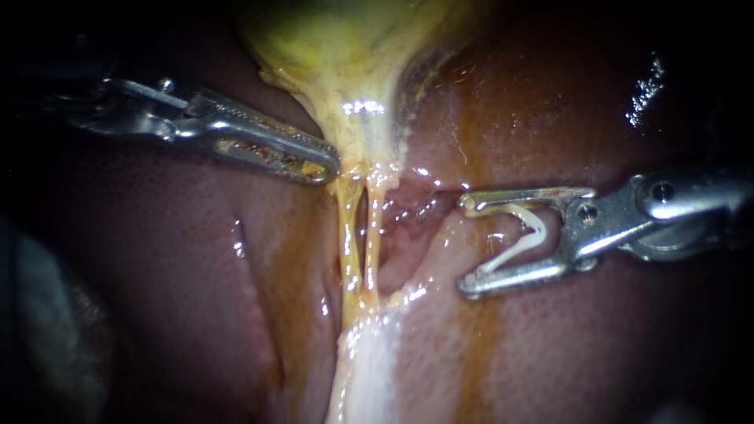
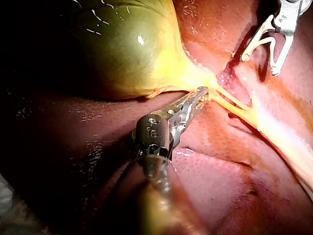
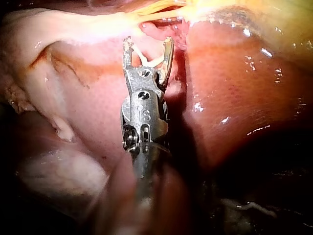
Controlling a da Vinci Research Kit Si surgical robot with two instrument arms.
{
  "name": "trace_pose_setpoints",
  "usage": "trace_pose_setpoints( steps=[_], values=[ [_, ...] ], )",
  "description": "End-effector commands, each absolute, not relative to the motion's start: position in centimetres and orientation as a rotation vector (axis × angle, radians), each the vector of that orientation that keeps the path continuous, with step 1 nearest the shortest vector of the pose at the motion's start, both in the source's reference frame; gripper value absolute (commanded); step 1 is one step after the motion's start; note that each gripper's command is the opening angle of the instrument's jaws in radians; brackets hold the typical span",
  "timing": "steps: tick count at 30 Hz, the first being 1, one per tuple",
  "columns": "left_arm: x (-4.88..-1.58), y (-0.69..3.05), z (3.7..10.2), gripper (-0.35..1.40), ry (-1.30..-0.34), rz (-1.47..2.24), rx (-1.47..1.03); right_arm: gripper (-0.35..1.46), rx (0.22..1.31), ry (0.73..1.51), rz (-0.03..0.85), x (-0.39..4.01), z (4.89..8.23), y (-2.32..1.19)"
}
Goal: Clipping first clip left tube
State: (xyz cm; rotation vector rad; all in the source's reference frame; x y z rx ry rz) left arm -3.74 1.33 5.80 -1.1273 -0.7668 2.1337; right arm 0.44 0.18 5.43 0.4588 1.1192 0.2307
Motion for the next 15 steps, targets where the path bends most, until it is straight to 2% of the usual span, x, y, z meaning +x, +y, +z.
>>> trace_pose_setpoints(
  steps=[1,5,15],
  values=[
    [-3.73,1.34,5.79,-0.35,-0.768,2.134,-1.128,0.50,0.459,1.119,0.231,0.44,5.43,0.18],
    [-3.62,1.46,5.61,-0.35,-0.784,2.128,-1.128,0.50,0.459,1.119,0.231,0.44,5.43,0.18],
    [-3.21,1.71,5.07,-0.35,-0.743,2.121,-1.125,0.50,0.462,1.119,0.237,0.45,5.35,0.23]
  ],
)
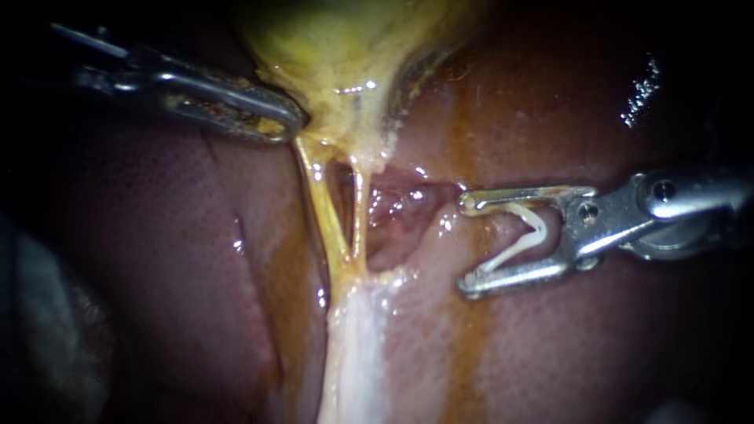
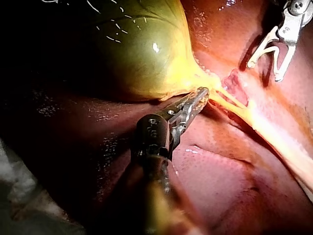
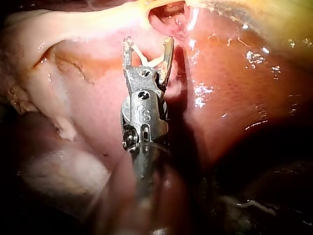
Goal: Clipping first clip left tube
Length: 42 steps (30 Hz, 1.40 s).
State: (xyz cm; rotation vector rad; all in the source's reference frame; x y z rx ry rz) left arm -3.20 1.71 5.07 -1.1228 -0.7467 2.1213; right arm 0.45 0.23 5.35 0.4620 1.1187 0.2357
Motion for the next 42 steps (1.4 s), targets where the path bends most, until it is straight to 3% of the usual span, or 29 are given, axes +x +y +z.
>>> trace_pose_setpoints(
  steps=[1,9,21,30,42],
  values=[
    [-3.20,1.71,5.06,-0.35,-0.743,2.121,-1.125,0.50,0.463,1.118,0.238,0.46,5.34,0.24],
    [-3.22,1.67,5.09,-0.35,-0.738,2.122,-1.124,0.50,0.493,1.120,0.224,0.73,5.28,0.22],
    [-3.26,1.64,5.12,-0.35,-0.732,2.122,-1.123,0.50,0.595,1.123,0.330,1.41,5.32,0.18],
    [-3.27,1.63,5.11,-0.35,-0.731,2.121,-1.122,0.50,0.637,1.102,0.354,1.63,5.63,-0.02],
    [-3.28,1.63,5.10,-0.35,-0.730,2.121,-1.122,0.50,0.660,1.082,0.365,1.59,5.99,-0.09]
  ],
)
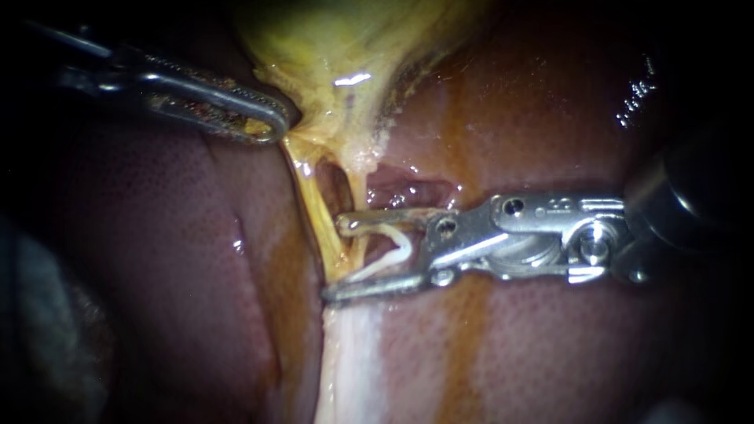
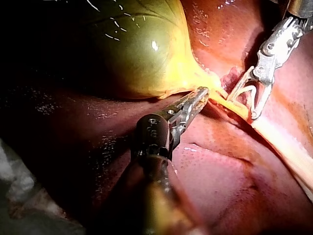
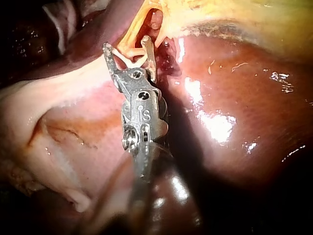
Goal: Clipping first clip left tube
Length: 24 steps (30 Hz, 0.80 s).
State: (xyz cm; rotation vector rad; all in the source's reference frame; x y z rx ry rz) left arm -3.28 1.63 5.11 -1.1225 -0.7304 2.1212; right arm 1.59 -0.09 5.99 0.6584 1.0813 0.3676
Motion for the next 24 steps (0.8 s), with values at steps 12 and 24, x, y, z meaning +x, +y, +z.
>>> trace_pose_setpoints(
  steps=[12,24],
  values=[
    [-3.29,1.63,5.10,-0.35,-0.729,2.121,-1.122,0.48,0.730,1.138,0.291,1.92,6.06,-0.12],
    [-3.31,1.63,5.11,-0.35,-0.725,2.120,-1.121,0.48,0.746,1.179,0.292,2.10,5.88,-0.20]
  ],
)
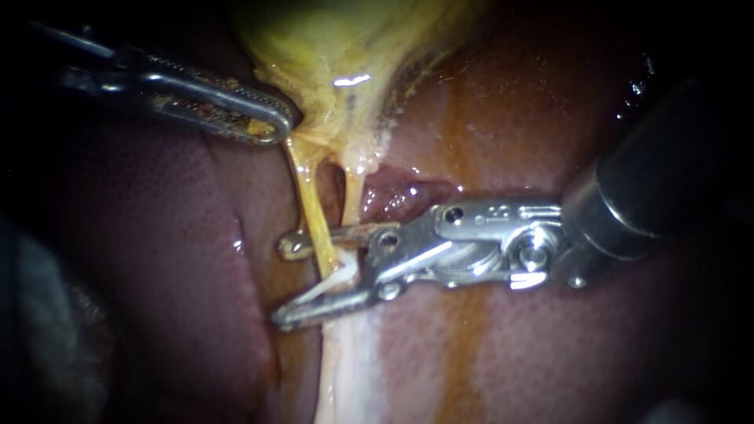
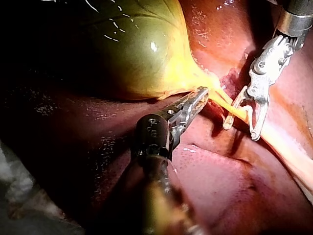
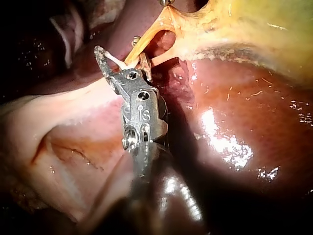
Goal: Clipping first clip left tube
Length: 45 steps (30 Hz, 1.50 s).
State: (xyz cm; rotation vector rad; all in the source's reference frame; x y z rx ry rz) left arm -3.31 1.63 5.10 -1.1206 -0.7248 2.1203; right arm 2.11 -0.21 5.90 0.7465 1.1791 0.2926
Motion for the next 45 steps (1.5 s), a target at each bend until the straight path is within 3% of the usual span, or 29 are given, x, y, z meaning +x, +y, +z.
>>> trace_pose_setpoints(
  steps=[1,11,19,35,38,39,45],
  values=[
    [-3.31,1.63,5.11,-0.35,-0.725,2.120,-1.121,0.48,0.750,1.185,0.292,2.11,5.84,-0.20],
    [-3.30,1.63,5.11,-0.35,-0.725,2.120,-1.121,0.47,0.798,1.206,0.329,2.11,5.33,-0.14],
    [-3.30,1.63,5.11,-0.35,-0.725,2.120,-1.121,0.39,0.846,1.178,0.386,2.08,5.27,-0.13],
    [-3.30,1.63,5.10,-0.35,-0.725,2.120,-1.121,-0.05,0.910,1.139,0.464,1.99,5.30,-0.12],
    [-3.30,1.63,5.10,-0.35,-0.725,2.120,-1.121,-0.21,0.929,1.126,0.486,1.97,5.30,-0.13],
    [-3.30,1.62,5.10,-0.35,-0.725,2.120,-1.121,-0.34,0.936,1.121,0.496,1.96,5.30,-0.13],
    [-3.30,1.62,5.10,-0.35,-0.725,2.120,-1.121,-0.35,0.941,1.118,0.497,1.92,5.30,-0.14]
  ],
)
